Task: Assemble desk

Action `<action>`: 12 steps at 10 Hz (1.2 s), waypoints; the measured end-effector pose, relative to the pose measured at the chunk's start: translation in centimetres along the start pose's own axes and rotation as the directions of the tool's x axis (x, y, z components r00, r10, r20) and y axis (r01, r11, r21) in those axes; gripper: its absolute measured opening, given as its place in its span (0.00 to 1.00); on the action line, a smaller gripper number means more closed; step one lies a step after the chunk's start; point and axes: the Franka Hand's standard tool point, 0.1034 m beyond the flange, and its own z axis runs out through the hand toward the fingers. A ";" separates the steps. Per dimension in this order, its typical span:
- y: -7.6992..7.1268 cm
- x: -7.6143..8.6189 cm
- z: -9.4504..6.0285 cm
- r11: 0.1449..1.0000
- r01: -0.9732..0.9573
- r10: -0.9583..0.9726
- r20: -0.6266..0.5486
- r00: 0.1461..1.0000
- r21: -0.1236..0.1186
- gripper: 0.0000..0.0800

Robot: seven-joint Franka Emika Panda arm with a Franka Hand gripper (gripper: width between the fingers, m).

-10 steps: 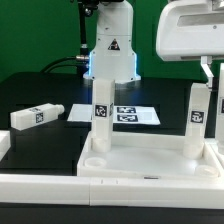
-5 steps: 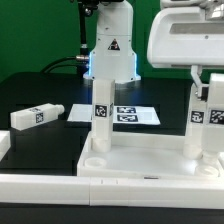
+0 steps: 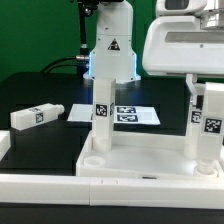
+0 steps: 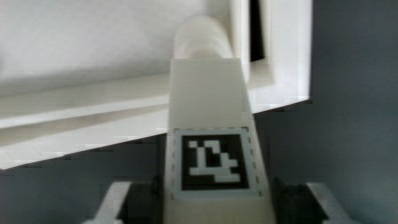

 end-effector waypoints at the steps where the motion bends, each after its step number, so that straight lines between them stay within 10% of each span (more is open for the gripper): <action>1: 0.0 -0.1 0.2 1.000 -0.001 0.001 0.001 1.000 -0.001 0.36; 12: -0.5 -0.6 1.1 1.000 -0.024 0.025 -0.032 0.999 0.011 0.48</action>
Offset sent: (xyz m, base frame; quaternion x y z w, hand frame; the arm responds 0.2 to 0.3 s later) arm 0.0020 -0.0059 -0.0099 0.0002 0.0114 -0.0029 0.9999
